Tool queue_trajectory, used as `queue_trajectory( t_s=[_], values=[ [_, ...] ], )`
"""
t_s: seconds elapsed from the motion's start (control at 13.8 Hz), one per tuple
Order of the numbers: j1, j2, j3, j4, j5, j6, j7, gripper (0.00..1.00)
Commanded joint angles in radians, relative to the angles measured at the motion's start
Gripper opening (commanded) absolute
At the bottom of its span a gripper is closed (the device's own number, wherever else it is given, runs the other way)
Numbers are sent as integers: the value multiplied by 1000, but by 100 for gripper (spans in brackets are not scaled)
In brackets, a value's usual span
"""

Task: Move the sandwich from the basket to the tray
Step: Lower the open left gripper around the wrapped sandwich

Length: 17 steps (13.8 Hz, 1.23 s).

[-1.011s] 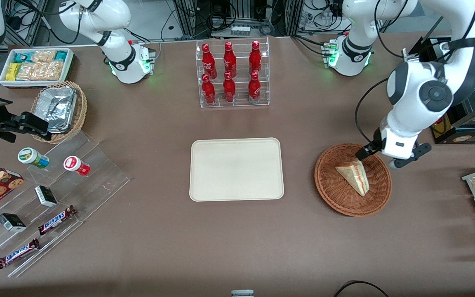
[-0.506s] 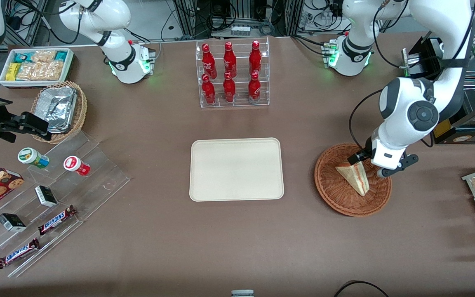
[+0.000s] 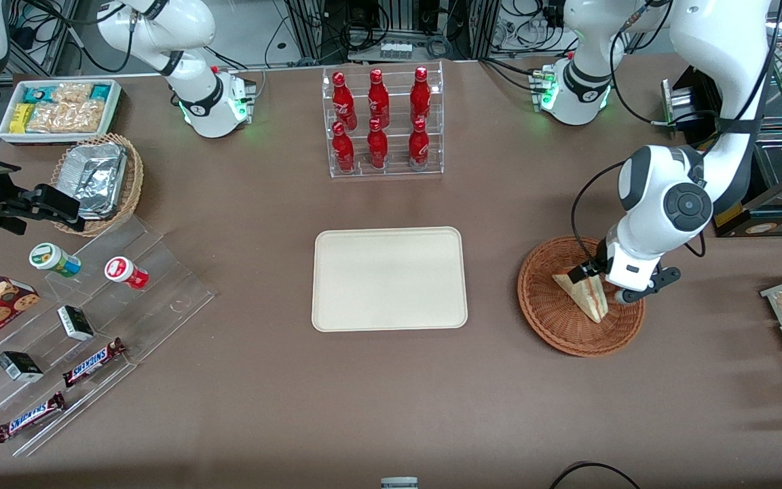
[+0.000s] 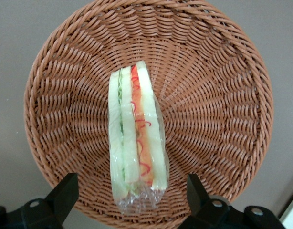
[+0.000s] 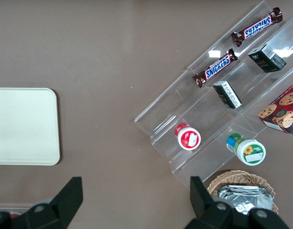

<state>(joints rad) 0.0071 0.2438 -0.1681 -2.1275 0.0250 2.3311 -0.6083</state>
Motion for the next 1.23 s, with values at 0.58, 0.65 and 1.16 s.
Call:
queue_trajectory(
  t_s=[0.58, 0.65, 1.16],
  values=[
    [4, 84, -2, 17, 0, 89, -54, 99],
    [4, 92, -2, 14, 0, 99, -65, 94],
    [-2, 94, -2, 8, 12, 94, -139, 0]
  ],
)
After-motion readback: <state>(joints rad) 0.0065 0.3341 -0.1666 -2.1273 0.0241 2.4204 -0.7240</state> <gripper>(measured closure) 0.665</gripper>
